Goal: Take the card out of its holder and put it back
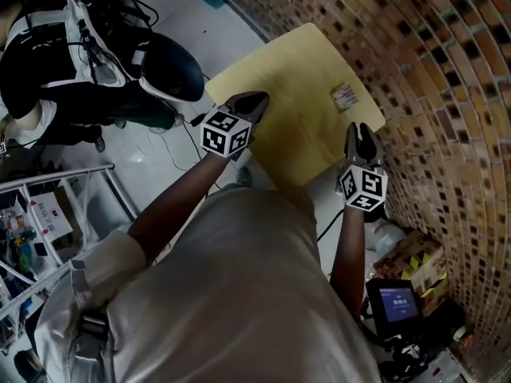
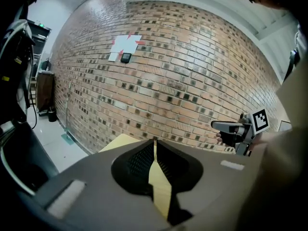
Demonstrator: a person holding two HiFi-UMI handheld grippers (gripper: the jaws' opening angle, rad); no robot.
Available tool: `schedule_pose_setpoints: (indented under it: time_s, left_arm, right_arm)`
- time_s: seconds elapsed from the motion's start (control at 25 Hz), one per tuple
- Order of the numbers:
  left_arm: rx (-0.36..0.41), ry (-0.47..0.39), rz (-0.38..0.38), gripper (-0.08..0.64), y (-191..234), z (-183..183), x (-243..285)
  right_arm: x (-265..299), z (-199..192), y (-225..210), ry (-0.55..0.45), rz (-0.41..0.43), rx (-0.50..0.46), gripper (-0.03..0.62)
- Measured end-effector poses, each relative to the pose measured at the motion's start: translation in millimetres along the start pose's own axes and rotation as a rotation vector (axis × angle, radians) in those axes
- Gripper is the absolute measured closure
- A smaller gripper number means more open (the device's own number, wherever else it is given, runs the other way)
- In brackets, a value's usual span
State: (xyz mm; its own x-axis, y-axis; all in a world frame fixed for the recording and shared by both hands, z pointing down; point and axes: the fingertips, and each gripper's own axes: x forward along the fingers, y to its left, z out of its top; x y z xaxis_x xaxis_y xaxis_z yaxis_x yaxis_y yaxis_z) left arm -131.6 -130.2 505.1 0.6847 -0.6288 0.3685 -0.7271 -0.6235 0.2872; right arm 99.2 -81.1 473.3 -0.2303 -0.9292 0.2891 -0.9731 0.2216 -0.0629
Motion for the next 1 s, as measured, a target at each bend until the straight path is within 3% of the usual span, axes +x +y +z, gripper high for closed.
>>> schedule_pose_setpoints:
  time_s: [0.16,0.48,0.68,1.0]
  left_arm:
    - [0.004,0.018,-0.043,0.535,-10.0,-3.1,5.9]
    - [0.087,0.050,-0.160,0.537,-22.4,-1.0,10.9]
    - [0.138,0.060,-0.205,0.535,-51.7,7.9,27.9]
    - [0.128,0.031,-0.231,0.529,-100.5,31.7,49.7]
  right_arm:
    - [-16.2,-11.1,-11.8,0.040,-0.076,0.014,0.489]
    - [-52.2,-12.0,-11.8,0.007,-0.216,0.055,0.489]
    - [-66.3,-17.8,-29.9,0.009,-0.227,0.082,0.489]
    - [-76.2,-26.7,-53.1,0.044,-0.198,0.076,0.488]
